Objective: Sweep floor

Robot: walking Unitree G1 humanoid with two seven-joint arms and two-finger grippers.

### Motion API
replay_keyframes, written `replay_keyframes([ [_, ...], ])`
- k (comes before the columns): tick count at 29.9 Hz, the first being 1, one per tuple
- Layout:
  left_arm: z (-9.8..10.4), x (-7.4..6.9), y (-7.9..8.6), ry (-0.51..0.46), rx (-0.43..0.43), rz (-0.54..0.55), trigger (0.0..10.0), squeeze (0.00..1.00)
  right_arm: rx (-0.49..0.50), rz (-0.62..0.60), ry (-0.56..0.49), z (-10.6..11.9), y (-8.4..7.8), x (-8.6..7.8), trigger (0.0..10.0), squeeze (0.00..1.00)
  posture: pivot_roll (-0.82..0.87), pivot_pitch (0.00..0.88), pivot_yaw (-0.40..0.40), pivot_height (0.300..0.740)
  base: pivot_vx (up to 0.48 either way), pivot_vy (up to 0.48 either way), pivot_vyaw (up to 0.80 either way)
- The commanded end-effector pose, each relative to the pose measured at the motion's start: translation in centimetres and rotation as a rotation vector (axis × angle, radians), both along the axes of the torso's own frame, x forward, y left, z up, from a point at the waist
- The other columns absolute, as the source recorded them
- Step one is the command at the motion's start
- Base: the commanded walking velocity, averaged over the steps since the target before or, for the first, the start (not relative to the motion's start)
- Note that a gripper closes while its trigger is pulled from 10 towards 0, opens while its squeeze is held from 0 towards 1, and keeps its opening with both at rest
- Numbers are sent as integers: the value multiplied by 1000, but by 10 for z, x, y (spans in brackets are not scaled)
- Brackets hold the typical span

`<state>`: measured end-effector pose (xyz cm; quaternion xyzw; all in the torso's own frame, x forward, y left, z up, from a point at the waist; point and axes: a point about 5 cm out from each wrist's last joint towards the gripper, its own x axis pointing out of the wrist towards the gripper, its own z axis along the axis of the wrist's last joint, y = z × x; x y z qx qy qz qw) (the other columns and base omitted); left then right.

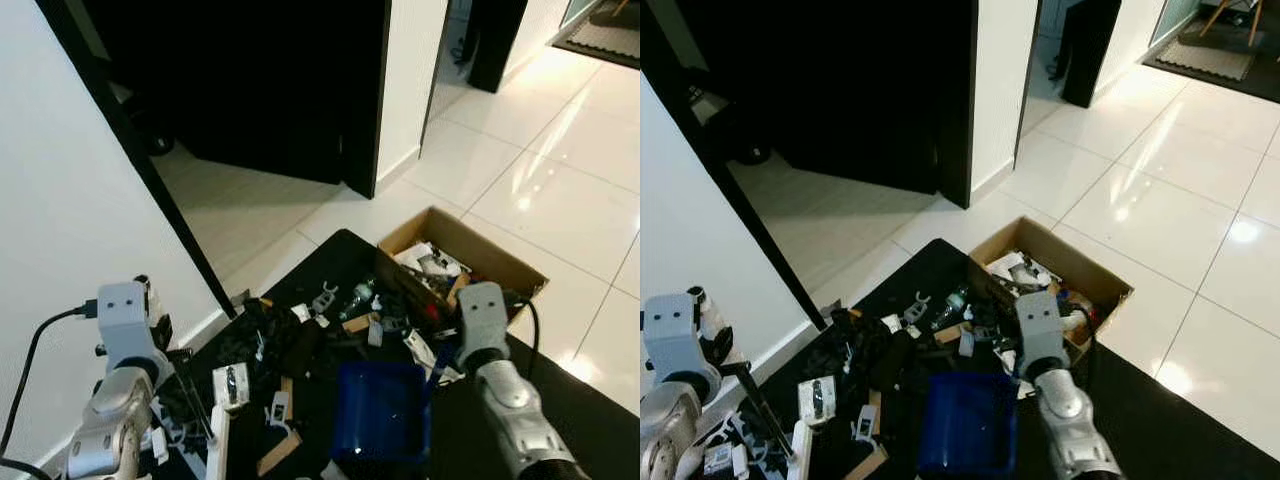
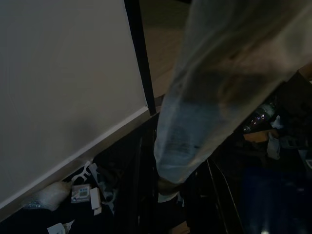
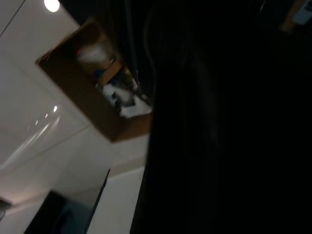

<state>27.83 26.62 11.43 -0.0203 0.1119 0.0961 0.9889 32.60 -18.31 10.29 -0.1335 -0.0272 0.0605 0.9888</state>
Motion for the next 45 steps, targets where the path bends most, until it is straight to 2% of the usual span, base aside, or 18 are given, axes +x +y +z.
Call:
replay_keyframes([
  [1,-7,-4,2,14,13,20,10000,0,-7,44,-2,-1,-3,-2,10000,0,106,243,65,740,0,0,0],
  [4,-7,-4,3,14,13,20,10000,0,19,66,22,-3,-8,-3,10000,0,107,243,66,740,0,0,0],
  [6,-5,-4,5,14,19,21,10000,0,146,26,75,-10,-17,-3,10000,0,110,243,66,740,0,0,0],
  [7,-5,-4,7,15,23,23,10000,0,173,16,91,-13,-19,-4,10000,0,110,243,66,740,0,0,0],
  [13,-3,-4,18,9,48,57,10000,0,227,88,158,-24,-13,-6,10000,0,114,244,69,740,0,0,0],
  [18,11,-4,38,-26,101,107,10000,0,211,148,147,-21,-6,-5,10000,0,116,245,68,740,0,0,0],
  [22,11,-6,51,-17,137,124,10000,0,168,192,141,-20,-2,-2,10000,0,118,246,64,740,0,0,0],
  [26,3,-12,63,-2,145,159,10000,0,72,268,141,-20,7,-1,10000,0,116,244,60,740,0,0,0],
  [29,-11,-20,69,31,123,166,10000,0,36,300,121,-16,10,1,10000,0,109,244,53,740,0,0,0],
  [31,-17,-25,70,46,110,169,10000,0,35,302,102,-12,10,4,10000,0,109,244,51,740,0,0,0],
  [33,-28,-32,68,65,85,161,10000,0,65,299,45,2,10,11,10000,0,111,243,44,740,0,0,0],
  [37,-34,-35,61,70,71,148,10000,0,69,295,26,7,10,16,10000,0,114,241,34,740,0,0,0],
  [39,-39,-36,54,73,57,136,10000,0,5,306,42,4,12,16,10000,0,117,241,30,740,0,0,0],
  [43,-44,-38,49,75,50,122,10000,0,-13,308,60,-1,10,15,10000,0,116,241,26,740,0,0,0],
  [44,-46,-39,48,76,44,122,10000,0,2,323,107,-7,10,14,10000,0,116,241,25,740,0,0,0],
  [45,-46,-39,48,76,44,122,10000,0,2,323,107,-7,10,14,10000,0,116,241,25,740,0,0,0],
])
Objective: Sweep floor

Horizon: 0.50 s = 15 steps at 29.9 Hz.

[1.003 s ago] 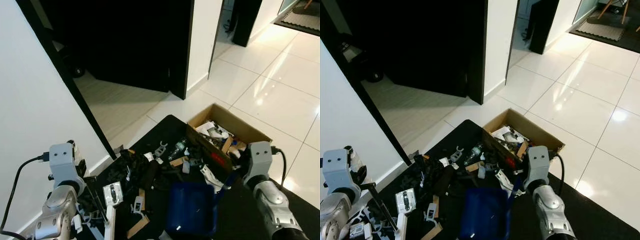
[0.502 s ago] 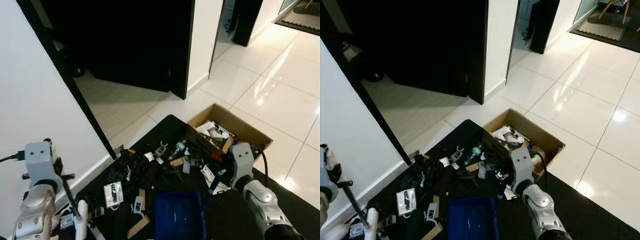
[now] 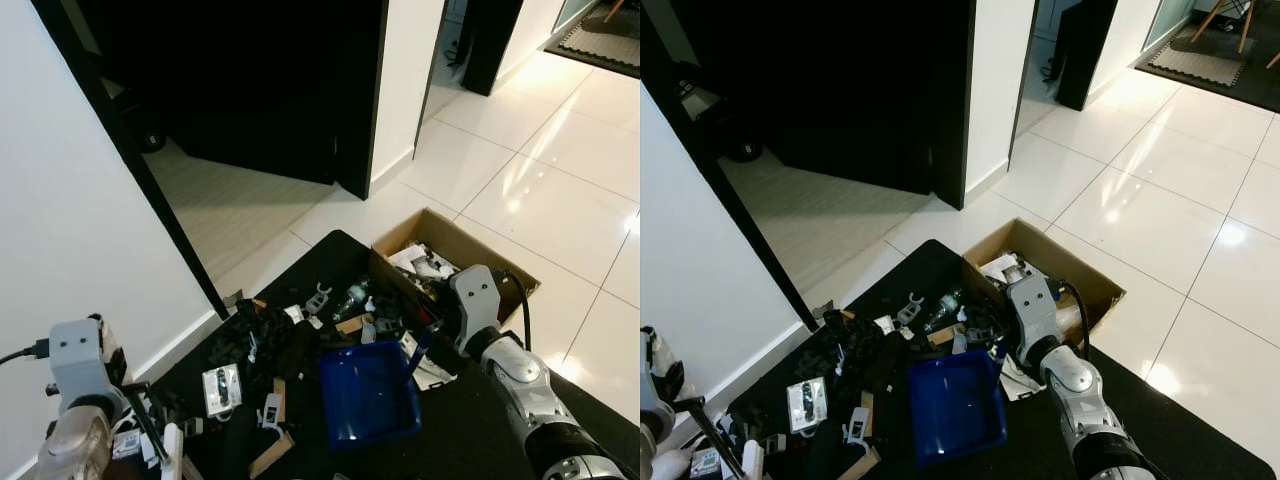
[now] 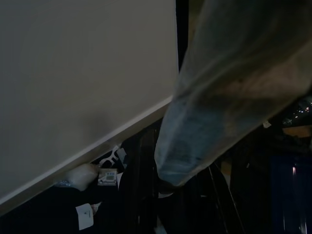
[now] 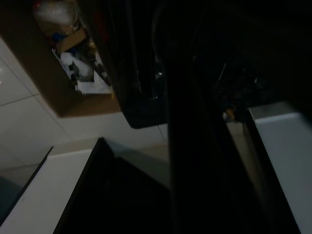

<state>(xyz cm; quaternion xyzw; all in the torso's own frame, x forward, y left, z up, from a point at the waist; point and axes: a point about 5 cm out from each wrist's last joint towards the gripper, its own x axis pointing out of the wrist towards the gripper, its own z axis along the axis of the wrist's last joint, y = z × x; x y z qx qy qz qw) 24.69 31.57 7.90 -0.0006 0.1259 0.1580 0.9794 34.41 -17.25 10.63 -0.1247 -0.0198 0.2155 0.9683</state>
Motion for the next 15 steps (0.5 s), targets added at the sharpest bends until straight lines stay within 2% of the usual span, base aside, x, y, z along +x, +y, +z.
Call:
replay_keyframes([
  [1,-12,-8,-2,39,-12,3,10000,0,-1,26,84,-15,-1,-5,10000,0,116,241,25,740,0,0,0],
  [4,-14,-9,-4,33,-29,7,10000,0,-6,63,156,-29,2,-12,10000,0,121,239,25,740,0,0,0],
  [7,-15,-8,-7,13,-62,13,10000,0,-18,46,179,-36,3,-13,10000,0,121,238,26,740,0,0,0],
  [9,-17,-7,-12,4,-99,6,10000,0,-36,26,172,-38,3,-13,10000,0,123,238,28,740,0,0,0],
  [10,-20,-6,-18,4,-149,-7,10000,0,-52,13,145,-36,3,-12,10000,0,123,238,31,740,0,0,0],
  [13,-21,-6,-20,4,-174,-12,10000,0,-61,7,130,-34,3,-12,10000,0,123,238,31,740,0,0,0],
  [15,-27,-8,-30,17,-260,-33,10000,0,-73,-12,83,-29,4,-9,10000,0,123,240,35,740,0,0,0],
])
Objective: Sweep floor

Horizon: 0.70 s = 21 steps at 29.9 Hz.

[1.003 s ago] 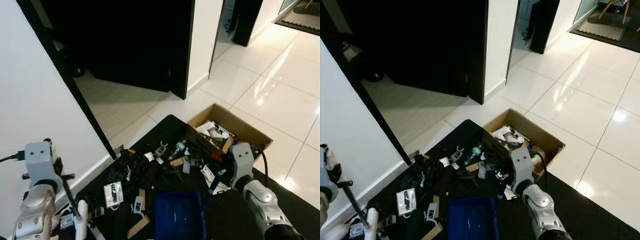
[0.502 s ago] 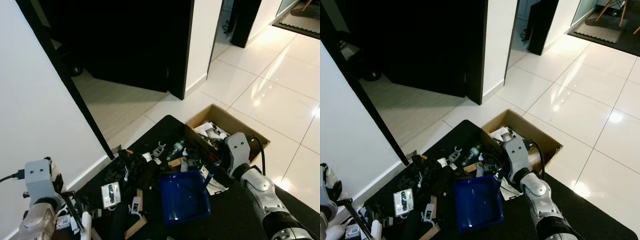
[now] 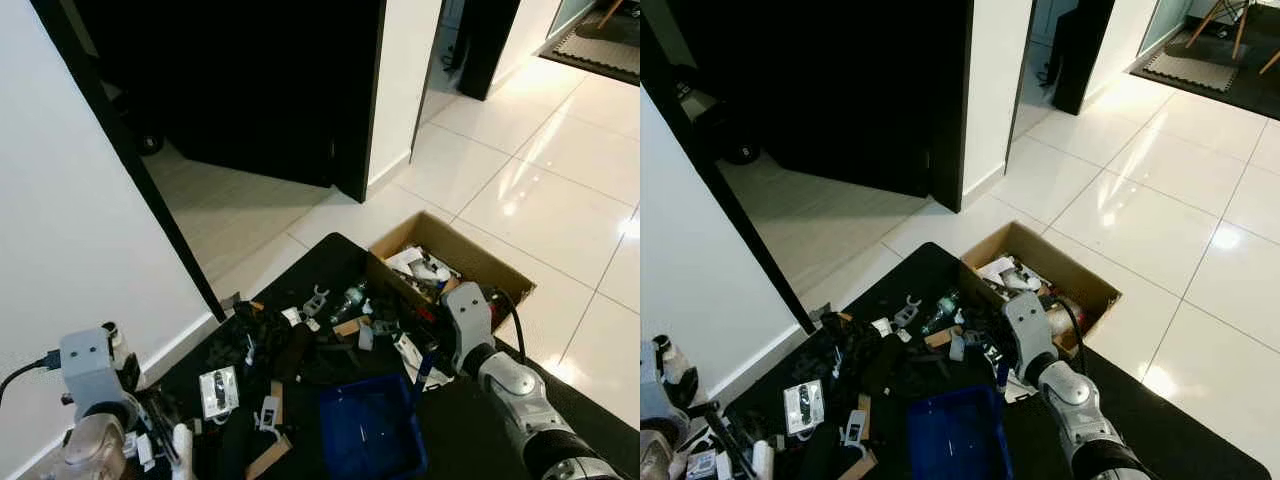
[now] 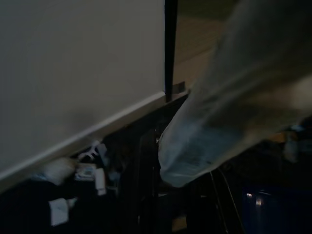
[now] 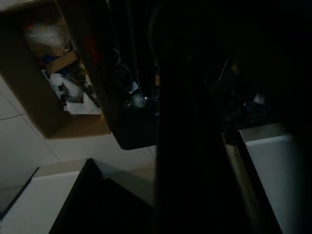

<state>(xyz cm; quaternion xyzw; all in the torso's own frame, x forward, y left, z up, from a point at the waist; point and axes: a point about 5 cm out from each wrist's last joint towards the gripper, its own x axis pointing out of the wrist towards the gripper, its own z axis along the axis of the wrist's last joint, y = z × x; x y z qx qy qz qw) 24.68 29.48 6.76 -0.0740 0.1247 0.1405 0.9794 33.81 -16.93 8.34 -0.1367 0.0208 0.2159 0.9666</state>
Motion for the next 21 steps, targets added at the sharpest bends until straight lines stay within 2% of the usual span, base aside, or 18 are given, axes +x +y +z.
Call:
replay_keyframes([
  [1,-19,-9,-17,51,-156,-44,10000,0,-37,-15,-18,-3,0,-2,10000,0,123,242,37,740,0,0,0],
  [2,-22,-10,-24,58,-193,-68,10000,0,-40,-29,-36,-1,0,0,10000,0,123,243,37,740,0,0,0],
  [3,-22,-10,-24,58,-193,-68,10000,0,-40,-29,-36,-1,0,0,10000,0,123,243,37,740,0,0,0],
  [5,-24,-11,-38,62,-255,-109,10000,0,-43,-51,-64,3,0,2,10000,0,123,243,37,740,0,0,0],
  [6,-24,-11,-38,62,-255,-109,10000,0,-43,-51,-64,3,0,2,10000,0,123,243,37,740,0,0,0],
  [11,-26,-9,-67,60,-372,-188,10000,0,-20,-103,-124,12,5,8,10000,0,125,246,39,740,0,0,0],
  [12,-26,-9,-67,60,-372,-188,10000,0,-20,-103,-124,12,5,8,10000,0,125,246,39,740,0,0,0],
  [15,-23,-6,-86,58,-438,-241,10000,0,-9,-93,-125,12,10,8,10000,0,126,246,38,740,0,0,0],
  [16,-23,-6,-86,58,-438,-241,10000,0,-9,-93,-125,12,10,8,10000,0,126,246,38,740,0,0,0],
  [21,-12,-5,-130,72,-555,-403,10000,0,2,-58,-120,8,20,6,10000,0,127,248,43,740,0,0,0],
])
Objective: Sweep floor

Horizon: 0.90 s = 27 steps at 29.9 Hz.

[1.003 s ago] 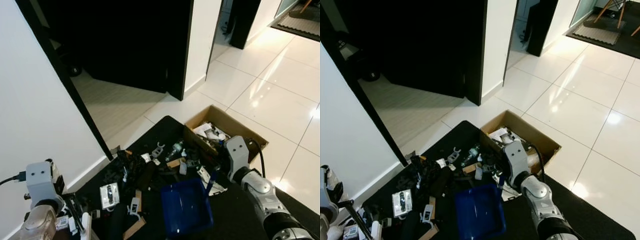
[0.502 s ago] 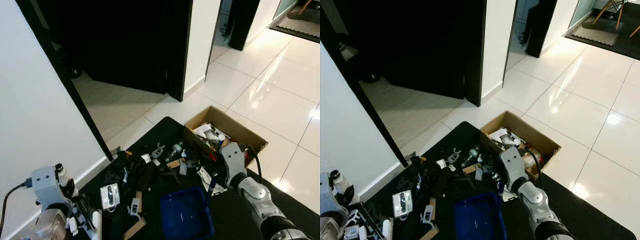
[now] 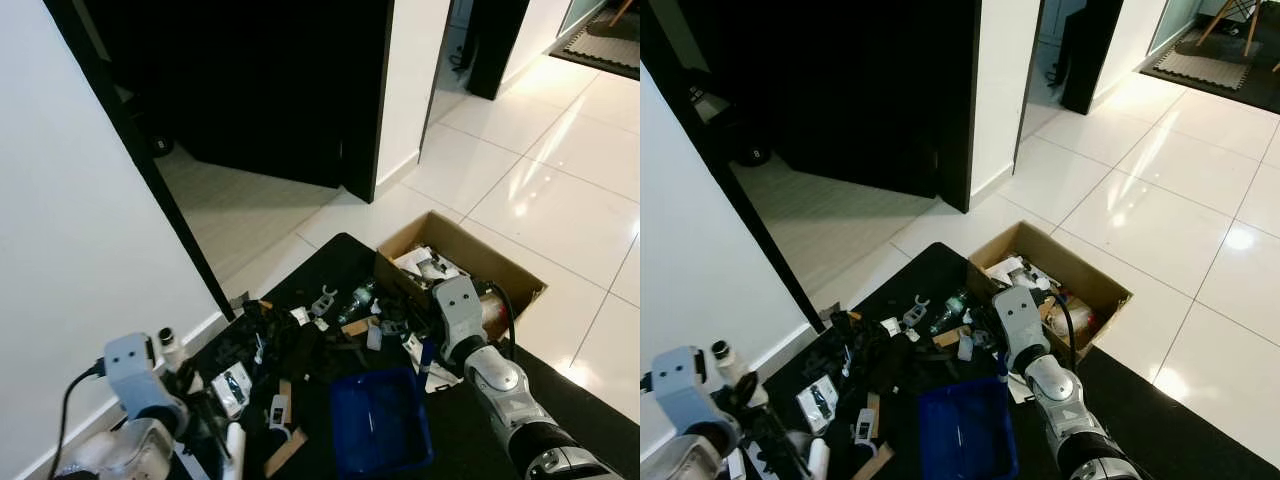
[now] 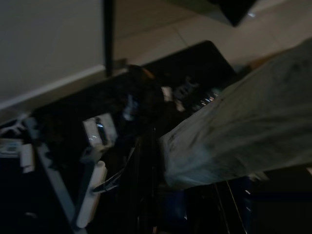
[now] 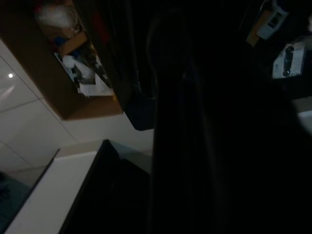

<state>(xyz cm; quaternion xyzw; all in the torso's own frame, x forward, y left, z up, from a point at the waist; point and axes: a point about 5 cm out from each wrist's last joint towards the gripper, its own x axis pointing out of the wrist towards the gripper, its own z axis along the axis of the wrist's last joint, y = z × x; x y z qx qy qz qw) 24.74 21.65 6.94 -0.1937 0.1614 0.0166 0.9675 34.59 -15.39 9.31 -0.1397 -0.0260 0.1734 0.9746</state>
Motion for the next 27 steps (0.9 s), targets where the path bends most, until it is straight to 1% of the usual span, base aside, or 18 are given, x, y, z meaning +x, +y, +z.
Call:
replay_keyframes([
  [1,-14,-6,-51,52,-273,-191,10000,0,-14,14,-16,-2,5,-2,10000,0,127,248,43,740,0,0,0],
  [2,-12,-6,-58,57,-288,-211,10000,0,-11,22,-13,-3,7,-3,10000,0,128,248,45,740,0,0,0],
  [3,-12,-6,-58,57,-288,-211,10000,0,-11,22,-13,-3,7,-3,10000,0,128,248,45,740,0,0,0],
  [5,-9,-4,-67,58,-311,-231,10000,0,-4,36,-3,-6,10,-5,10000,0,128,249,49,740,0,0,0],
  [8,-7,-2,-70,54,-325,-239,10000,0,-3,42,1,-8,11,-6,10000,0,128,248,50,740,0,0,0],
  [11,1,5,-82,39,-352,-266,10000,0,1,56,9,-10,15,-8,10000,0,128,247,53,740,0,0,0],
  [12,1,5,-82,39,-352,-266,10000,0,1,56,9,-10,15,-8,10000,0,128,247,53,740,0,0,0],
  [14,7,12,-91,24,-380,-267,10000,0,1,57,12,-11,16,-8,10000,0,127,247,55,740,0,0,0],
  [18,11,17,-95,10,-399,-259,10000,0,3,57,14,-11,16,-8,10000,0,123,247,55,740,0,0,0],
  [22,22,28,-104,-22,-469,-239,10000,0,7,57,15,-12,17,-8,10000,0,123,247,53,740,0,0,0],
  [23,22,28,-104,-22,-469,-239,10000,0,7,57,15,-12,17,-8,10000,0,123,247,53,740,0,0,0],
  [27,24,31,-108,-13,-514,-235,10000,0,13,52,14,-12,16,-8,10000,0,122,246,56,740,0,0,0],
])
